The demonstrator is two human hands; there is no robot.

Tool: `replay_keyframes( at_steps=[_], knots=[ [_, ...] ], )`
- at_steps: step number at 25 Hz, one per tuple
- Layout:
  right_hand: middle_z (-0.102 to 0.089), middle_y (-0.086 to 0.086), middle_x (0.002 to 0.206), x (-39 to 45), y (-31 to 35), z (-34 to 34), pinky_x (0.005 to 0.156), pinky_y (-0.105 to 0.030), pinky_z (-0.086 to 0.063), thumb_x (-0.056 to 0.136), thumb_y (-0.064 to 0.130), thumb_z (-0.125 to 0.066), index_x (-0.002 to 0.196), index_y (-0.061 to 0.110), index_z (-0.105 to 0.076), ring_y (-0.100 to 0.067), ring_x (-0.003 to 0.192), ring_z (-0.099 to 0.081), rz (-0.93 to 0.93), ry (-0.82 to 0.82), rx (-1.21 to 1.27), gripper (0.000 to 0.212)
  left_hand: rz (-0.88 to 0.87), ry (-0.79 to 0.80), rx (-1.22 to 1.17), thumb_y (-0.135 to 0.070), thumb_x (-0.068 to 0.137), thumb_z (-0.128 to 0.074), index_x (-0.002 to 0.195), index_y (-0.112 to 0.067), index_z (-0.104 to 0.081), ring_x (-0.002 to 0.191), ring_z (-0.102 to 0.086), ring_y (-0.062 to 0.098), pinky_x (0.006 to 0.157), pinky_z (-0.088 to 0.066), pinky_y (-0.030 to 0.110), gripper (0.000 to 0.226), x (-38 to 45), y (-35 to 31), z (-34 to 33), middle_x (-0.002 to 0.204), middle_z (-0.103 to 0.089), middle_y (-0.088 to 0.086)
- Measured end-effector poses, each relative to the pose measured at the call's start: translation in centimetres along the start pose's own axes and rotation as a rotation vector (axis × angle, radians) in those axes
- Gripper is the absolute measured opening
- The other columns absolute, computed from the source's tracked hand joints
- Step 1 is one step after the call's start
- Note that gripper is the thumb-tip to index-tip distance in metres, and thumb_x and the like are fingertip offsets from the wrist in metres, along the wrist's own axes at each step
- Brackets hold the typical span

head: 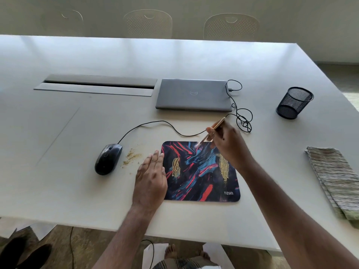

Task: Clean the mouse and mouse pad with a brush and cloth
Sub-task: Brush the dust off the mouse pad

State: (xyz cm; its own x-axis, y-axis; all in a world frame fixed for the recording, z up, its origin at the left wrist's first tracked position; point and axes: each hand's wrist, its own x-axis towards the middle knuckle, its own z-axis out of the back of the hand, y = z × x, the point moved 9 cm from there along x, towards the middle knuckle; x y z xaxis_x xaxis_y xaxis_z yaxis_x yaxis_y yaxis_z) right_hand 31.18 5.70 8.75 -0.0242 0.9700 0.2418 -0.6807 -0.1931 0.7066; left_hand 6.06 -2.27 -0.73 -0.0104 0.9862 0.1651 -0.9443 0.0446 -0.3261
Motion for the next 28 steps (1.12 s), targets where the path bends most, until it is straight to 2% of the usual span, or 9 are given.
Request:
replay_keyframes(
  at_steps=[2,5,10,14,17,20,22,24,28],
  knots=[
    [-0.079,0.001,0.085,-0.2,0.0,-1.6,0.061,-0.026,-0.059,0.104,0.036,-0.063,0.105,0.013,-0.060,-0.006,0.061,-0.074,-0.012,0.125,0.055,0.024,-0.003,0.004,0.007,-0.028,0.104,-0.027,0.158,-0.016,-0.039,0.153,-0.031,0.019,0.126,-0.017,0.033,0.057,0.0,0.0,-0.1,0.164,-0.037,0.003],
    [-0.077,-0.003,0.086,0.1,-0.2,-0.8,0.057,-0.035,-0.061,0.104,0.033,-0.064,0.106,0.013,-0.058,-0.012,0.060,-0.074,0.045,0.003,-0.053,0.022,0.000,0.004,0.006,-0.028,0.104,-0.027,0.158,-0.016,-0.039,0.153,-0.030,0.019,0.126,-0.015,0.032,0.056,0.0,0.1,-0.1,0.165,-0.036,0.003],
    [-0.076,0.005,0.082,0.2,0.2,-2.5,0.059,-0.010,-0.050,0.104,0.029,-0.065,0.105,0.013,-0.060,-0.001,0.066,-0.074,0.019,0.136,0.077,0.017,0.000,-0.003,0.008,-0.029,0.104,-0.025,0.157,-0.016,-0.040,0.152,-0.031,0.019,0.126,-0.016,0.032,0.057,0.0,0.1,0.0,0.164,-0.037,0.002],
    [-0.078,-0.002,0.086,0.2,0.6,-2.4,0.066,-0.029,-0.059,0.104,0.030,-0.065,0.106,0.010,-0.060,-0.012,0.071,-0.076,0.104,0.051,0.047,0.020,-0.009,0.005,0.018,-0.031,0.104,-0.022,0.158,-0.016,-0.038,0.153,-0.030,0.019,0.127,-0.016,0.033,0.059,0.0,0.0,-0.2,0.165,-0.036,0.002],
    [-0.079,0.001,0.083,0.0,0.6,-3.6,0.066,-0.027,-0.059,0.103,0.031,-0.066,0.103,0.010,-0.061,-0.008,0.070,-0.076,0.045,0.145,0.111,0.022,-0.006,0.007,0.018,-0.032,0.104,-0.019,0.159,-0.017,-0.037,0.153,-0.029,0.018,0.127,-0.017,0.034,0.060,0.1,0.1,-0.2,0.165,-0.035,0.002],
    [-0.078,-0.002,0.083,0.1,0.7,-2.1,0.060,-0.027,-0.055,0.102,0.032,-0.067,0.101,0.010,-0.061,-0.013,0.070,-0.075,0.061,-0.026,0.006,0.023,-0.007,0.010,0.016,-0.030,0.104,-0.021,0.159,-0.016,-0.038,0.153,-0.029,0.018,0.127,-0.018,0.035,0.059,0.0,0.0,-0.1,0.165,-0.035,0.002],
    [-0.078,0.000,0.081,0.1,0.8,-2.5,0.060,-0.024,-0.057,0.102,0.032,-0.068,0.099,0.010,-0.061,-0.008,0.068,-0.075,0.058,0.028,0.121,0.022,-0.007,0.011,0.009,-0.029,0.104,-0.023,0.158,-0.016,-0.038,0.153,-0.029,0.019,0.127,-0.018,0.035,0.058,0.0,0.0,-0.1,0.165,-0.035,0.003],
    [-0.078,0.002,0.078,-0.3,0.9,-3.2,0.064,-0.032,-0.061,0.101,0.034,-0.069,0.096,0.012,-0.061,-0.007,0.067,-0.076,0.042,0.102,0.149,0.023,-0.004,-0.002,0.016,-0.030,0.103,-0.023,0.157,-0.016,-0.040,0.152,-0.032,0.020,0.126,-0.017,0.034,0.059,0.0,0.0,0.0,0.164,-0.037,0.003],
    [-0.078,-0.002,0.080,-0.5,0.8,-1.5,0.062,-0.036,-0.059,0.101,0.037,-0.067,0.099,0.012,-0.060,-0.018,0.072,-0.076,0.073,-0.073,-0.011,0.026,-0.001,-0.011,0.016,-0.032,0.102,-0.022,0.157,-0.016,-0.042,0.151,-0.033,0.020,0.125,-0.015,0.031,0.060,0.0,-0.1,0.1,0.163,-0.039,0.003]
  ],
)
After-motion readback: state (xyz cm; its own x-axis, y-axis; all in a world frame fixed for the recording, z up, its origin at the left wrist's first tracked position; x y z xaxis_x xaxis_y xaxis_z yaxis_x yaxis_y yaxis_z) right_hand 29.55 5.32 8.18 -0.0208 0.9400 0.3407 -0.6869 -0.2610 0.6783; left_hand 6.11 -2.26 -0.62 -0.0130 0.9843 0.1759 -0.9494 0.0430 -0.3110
